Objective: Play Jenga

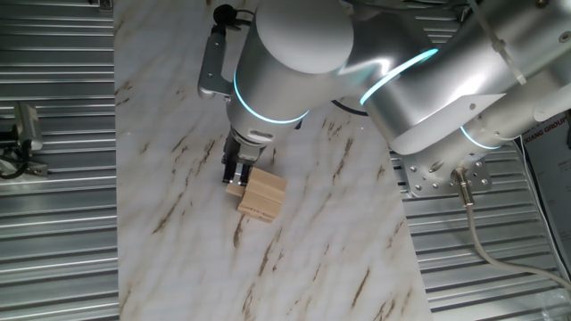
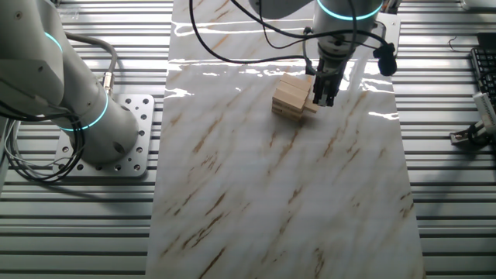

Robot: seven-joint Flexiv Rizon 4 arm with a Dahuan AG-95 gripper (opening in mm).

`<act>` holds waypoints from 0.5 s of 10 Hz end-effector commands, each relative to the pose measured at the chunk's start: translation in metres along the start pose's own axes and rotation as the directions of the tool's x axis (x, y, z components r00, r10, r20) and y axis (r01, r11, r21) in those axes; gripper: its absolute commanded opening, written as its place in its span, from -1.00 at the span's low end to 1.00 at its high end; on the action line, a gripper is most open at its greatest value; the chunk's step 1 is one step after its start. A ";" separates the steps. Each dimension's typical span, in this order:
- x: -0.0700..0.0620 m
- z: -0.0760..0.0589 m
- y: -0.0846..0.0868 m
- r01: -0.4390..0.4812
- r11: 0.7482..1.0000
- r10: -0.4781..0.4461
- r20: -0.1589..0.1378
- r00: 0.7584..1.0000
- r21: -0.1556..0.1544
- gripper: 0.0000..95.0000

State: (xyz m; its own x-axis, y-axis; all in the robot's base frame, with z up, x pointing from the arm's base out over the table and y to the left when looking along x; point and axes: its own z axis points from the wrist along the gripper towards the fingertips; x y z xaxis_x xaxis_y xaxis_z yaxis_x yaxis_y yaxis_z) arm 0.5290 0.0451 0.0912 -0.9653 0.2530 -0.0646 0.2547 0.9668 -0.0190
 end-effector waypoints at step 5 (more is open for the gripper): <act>-0.001 0.001 0.000 0.000 1.000 0.000 -0.004 1.000 -0.010 -1.00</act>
State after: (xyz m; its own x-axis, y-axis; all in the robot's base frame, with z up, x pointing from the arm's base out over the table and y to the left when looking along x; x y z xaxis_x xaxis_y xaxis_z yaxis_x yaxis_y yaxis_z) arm 0.5297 0.0454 0.0906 -0.9656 0.2530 -0.0594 0.2540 0.9672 -0.0091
